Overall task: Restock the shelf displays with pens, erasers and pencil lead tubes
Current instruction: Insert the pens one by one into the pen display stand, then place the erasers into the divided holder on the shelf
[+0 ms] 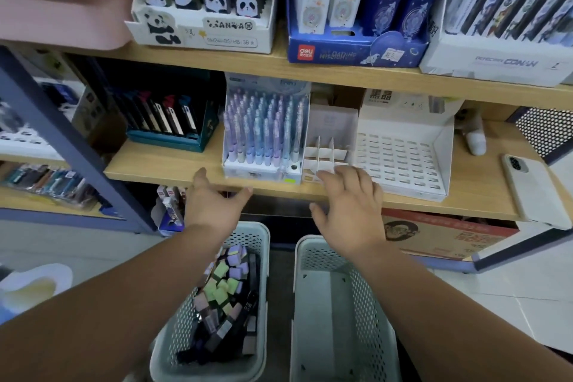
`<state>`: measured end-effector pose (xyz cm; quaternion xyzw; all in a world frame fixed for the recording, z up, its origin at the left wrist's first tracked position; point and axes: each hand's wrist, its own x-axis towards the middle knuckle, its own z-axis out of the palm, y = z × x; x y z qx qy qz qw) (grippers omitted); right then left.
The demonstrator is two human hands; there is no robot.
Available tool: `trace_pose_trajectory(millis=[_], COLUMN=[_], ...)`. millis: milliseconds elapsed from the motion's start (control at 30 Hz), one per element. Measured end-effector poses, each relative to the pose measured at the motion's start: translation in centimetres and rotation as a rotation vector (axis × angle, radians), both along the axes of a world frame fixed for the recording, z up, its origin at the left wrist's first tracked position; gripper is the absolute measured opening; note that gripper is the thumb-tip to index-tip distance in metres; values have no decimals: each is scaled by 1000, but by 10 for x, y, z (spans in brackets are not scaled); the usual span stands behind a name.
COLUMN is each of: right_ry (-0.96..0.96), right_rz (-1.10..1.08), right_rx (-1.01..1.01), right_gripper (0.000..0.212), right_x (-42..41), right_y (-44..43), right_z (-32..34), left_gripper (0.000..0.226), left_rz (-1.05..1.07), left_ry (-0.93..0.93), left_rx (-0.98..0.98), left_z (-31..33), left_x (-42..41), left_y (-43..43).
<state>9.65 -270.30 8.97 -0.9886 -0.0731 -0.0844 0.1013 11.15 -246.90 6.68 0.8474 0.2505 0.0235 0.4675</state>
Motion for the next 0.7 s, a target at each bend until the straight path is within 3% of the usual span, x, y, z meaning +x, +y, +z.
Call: trace_pose_trajectory(millis=[100,200,333,433,600,633,700], right_ry=[-56,40,393,705,954,934,843], right_rz=[108,128,197,241,-96,-181,-357], right_rx=[-38,29,166,238,641,693,733], right_gripper=[45,31,27,33,73,75,58], right_x=[-15,-27,-40,-42,-40,-38,-31], right_y=[11,27,73,123,176,183,190], right_z=[-8,-30,-61,-95,-153,-165,-184], left_gripper=[69,59,55,46,49,50,53], left_rz=[-80,-101,-182,-340,-388,-393,-409], left_ry=[28,140,348,354,317,312,304], left_rx=[200,336,304,223,170,147,105], left_z=[-15,-39,-78,-99,-127,-130,-135], left_x=[-38,-78,-106,-115,-122,-123,-125], left_y=[43,86,117,122,135,139,146])
